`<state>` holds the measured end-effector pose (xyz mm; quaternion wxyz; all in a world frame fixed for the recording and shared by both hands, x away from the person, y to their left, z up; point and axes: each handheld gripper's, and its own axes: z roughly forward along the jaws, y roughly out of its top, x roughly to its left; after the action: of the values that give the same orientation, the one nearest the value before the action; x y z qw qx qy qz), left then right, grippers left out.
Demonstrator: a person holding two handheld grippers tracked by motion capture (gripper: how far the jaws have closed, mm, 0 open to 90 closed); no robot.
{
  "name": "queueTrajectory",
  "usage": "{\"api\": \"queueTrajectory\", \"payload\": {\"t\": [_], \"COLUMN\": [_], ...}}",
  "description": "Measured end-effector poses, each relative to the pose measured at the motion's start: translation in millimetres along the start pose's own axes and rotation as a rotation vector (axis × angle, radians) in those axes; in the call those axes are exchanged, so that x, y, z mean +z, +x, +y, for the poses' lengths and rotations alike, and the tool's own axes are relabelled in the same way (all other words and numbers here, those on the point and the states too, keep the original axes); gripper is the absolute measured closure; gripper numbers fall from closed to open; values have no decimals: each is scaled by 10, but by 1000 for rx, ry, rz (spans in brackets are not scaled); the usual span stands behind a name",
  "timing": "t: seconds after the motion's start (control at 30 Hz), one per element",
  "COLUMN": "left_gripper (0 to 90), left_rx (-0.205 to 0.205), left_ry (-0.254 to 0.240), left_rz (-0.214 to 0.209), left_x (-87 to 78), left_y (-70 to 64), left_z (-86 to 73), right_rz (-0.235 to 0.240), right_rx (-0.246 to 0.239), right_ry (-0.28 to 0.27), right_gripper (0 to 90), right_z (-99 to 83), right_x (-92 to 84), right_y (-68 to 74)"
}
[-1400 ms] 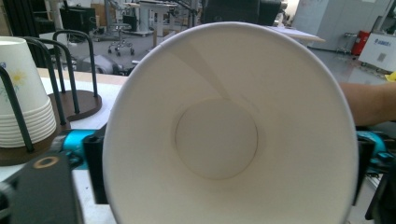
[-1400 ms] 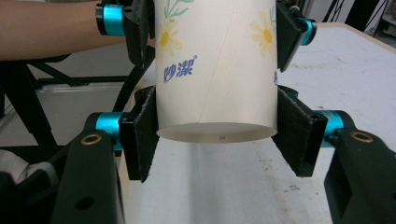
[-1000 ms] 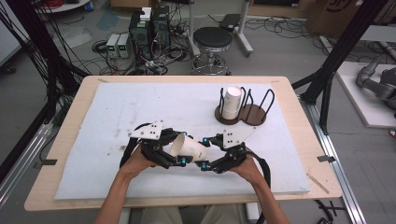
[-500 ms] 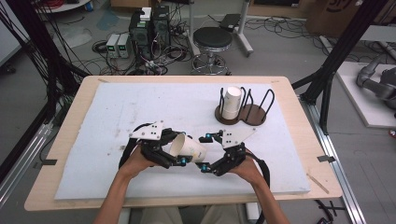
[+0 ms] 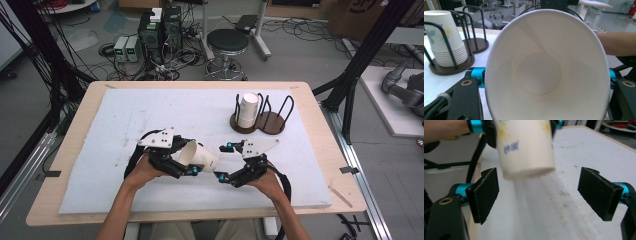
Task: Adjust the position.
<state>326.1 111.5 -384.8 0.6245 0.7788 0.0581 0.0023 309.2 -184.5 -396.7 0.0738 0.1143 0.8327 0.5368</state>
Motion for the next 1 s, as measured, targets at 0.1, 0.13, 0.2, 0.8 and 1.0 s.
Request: {"api": "queueTrajectory", "payload": {"t": [0.1,0.13,0.2,0.8,1.0], "left_gripper": [308,307,307,302,302], "left_rx": [0,1,1,-5,5], "left_ry": [38,63,91,373,486], "left_rz": [10,9,16,70,82], "left_x": [-6,-4,5,95,170], "left_y": [16,23,24,225,299], "left_z": [29,38,52,219,291], "right_rz": [-47,-64,-98,-435,-514], "right_rx": [32,45,61,163,183], "right_ry": [-11,-9,-5,20,37], "right_gripper": [177,176,177,178,179], "right_z": [-74,-98,-147,-484,-588], "right_x": [-65,-81,-112,-373,-397], "right_y": [-27,-35,-43,29,52]}}
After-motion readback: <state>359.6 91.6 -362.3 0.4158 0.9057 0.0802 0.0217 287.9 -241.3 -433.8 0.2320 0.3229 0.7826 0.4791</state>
